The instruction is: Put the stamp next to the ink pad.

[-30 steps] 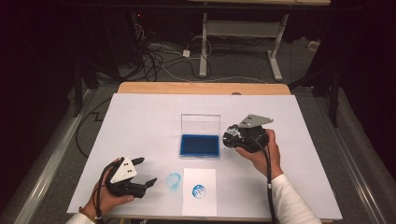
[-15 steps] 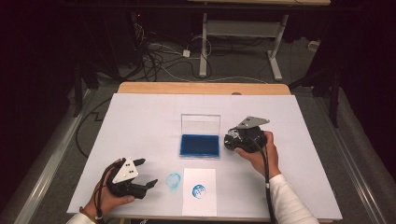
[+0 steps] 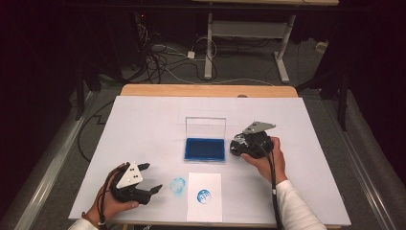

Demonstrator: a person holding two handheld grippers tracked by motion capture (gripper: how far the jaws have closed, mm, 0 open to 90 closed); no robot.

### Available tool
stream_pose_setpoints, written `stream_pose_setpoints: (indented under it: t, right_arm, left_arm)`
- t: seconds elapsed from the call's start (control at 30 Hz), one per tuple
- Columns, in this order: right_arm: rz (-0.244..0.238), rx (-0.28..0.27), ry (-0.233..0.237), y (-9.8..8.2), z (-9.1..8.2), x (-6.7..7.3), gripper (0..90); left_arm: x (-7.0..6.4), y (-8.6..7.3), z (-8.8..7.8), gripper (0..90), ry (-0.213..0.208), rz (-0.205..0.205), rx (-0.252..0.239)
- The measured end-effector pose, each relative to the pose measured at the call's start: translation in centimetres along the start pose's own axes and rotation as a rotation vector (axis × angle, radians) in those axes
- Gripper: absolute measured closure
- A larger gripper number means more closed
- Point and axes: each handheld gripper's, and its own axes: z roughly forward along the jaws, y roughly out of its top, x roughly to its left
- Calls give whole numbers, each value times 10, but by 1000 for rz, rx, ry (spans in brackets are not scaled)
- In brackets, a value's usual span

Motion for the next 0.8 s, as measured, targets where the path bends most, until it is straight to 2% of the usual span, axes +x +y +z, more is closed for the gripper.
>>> stream_pose_setpoints:
  t: [0.33, 0.7, 0.8]
  right_arm:
    - [7, 30, 12, -6, 5, 0, 566]
    - [14, 21, -3, -7, 3, 0, 555]
    - [3, 20, -8, -7, 2, 0, 545]
  left_arm:
    - [-1, 0, 2, 172, -2, 4, 9]
    - [-2, 0, 3, 172, 2, 13, 15]
    - [-2, 0, 3, 172, 4, 14, 21]
